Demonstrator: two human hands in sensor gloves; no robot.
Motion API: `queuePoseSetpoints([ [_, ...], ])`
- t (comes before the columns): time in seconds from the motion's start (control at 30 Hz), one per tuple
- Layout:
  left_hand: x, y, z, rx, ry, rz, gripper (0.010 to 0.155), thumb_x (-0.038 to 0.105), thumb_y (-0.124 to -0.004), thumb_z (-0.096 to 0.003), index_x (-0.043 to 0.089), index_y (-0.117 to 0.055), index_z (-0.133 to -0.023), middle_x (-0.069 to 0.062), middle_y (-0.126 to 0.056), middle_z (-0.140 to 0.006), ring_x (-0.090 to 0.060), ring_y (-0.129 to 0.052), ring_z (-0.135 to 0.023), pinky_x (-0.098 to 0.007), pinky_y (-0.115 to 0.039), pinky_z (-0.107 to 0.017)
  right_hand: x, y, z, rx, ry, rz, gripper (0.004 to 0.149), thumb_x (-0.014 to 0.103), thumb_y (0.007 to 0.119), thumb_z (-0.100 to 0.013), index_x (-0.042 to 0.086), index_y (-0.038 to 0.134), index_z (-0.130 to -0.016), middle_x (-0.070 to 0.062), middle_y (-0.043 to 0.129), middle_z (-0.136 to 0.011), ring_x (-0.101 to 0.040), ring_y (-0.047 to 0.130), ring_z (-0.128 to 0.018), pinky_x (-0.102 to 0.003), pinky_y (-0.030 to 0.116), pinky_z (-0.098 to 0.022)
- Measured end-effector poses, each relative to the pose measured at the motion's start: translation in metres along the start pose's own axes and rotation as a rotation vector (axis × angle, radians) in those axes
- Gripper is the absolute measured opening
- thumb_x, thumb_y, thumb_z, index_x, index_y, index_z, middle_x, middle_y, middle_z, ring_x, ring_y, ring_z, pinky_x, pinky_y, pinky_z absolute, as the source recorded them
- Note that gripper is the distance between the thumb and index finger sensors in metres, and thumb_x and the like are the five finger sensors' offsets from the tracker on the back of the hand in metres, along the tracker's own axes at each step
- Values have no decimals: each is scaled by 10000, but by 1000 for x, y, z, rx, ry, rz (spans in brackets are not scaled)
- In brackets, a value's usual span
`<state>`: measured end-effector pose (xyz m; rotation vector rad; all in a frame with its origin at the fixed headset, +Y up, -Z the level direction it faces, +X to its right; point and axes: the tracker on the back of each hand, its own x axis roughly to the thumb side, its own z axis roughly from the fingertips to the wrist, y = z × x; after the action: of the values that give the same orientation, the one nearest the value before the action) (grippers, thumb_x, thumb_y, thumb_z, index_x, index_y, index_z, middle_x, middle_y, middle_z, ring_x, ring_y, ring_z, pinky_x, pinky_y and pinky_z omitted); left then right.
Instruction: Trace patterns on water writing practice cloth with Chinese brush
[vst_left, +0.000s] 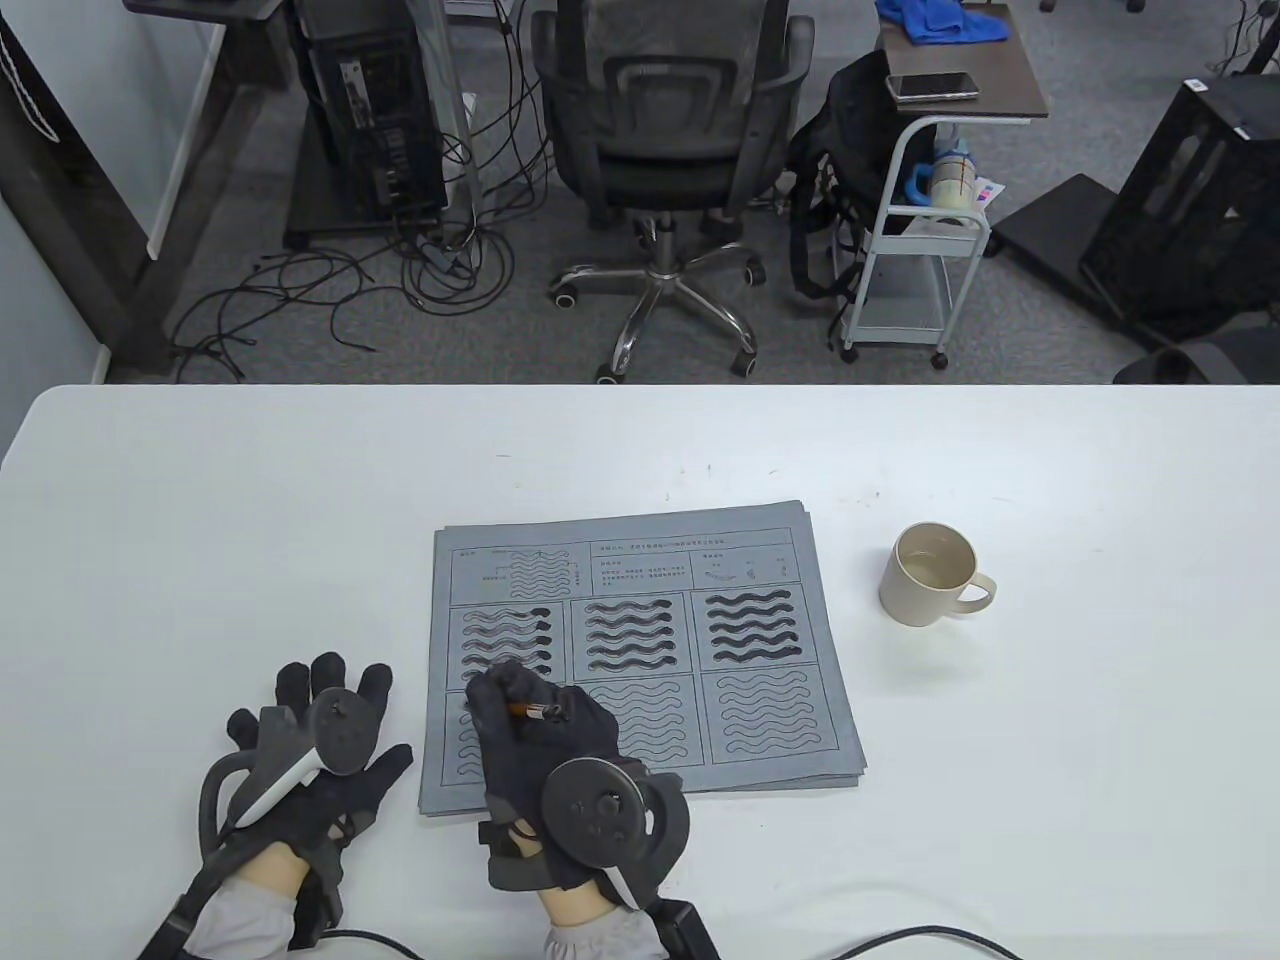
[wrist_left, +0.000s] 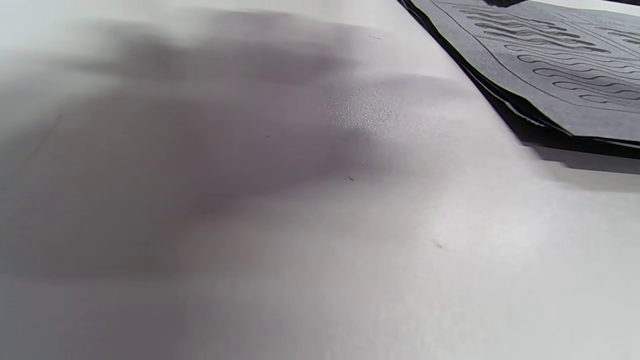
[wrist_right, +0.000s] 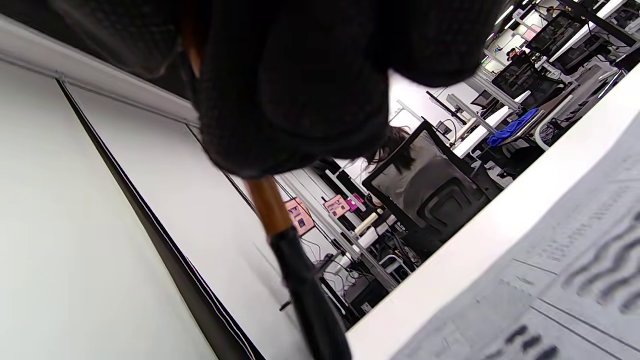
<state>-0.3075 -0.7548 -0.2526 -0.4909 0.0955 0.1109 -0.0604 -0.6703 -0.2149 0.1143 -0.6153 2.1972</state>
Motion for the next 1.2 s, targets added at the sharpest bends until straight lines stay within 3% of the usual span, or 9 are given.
queuePoseSetpoints([
  [0.57,-7,-3,-7,-59,25,40,774,640,-522,-539,447,13,-1064,-55,124,-1148,-340,150,-1004,-758,-36,-677,-12,32,6,18,-122,181,384,468,826,-507,160,921,-716,-12,1103,-487,-145,1061,-367,-424,844,-418],
  [1.2,-8,-1,-7,-67,26,63,779,646,-523,-537,447,15,-1064,-58,123,-1150,-341,148,-1006,-759,-36,-676,-11,42,7,57,-126,200,390,469,824,-506,161,920,-725,-17,1104,-502,-155,1062,-384,-433,835,-430],
])
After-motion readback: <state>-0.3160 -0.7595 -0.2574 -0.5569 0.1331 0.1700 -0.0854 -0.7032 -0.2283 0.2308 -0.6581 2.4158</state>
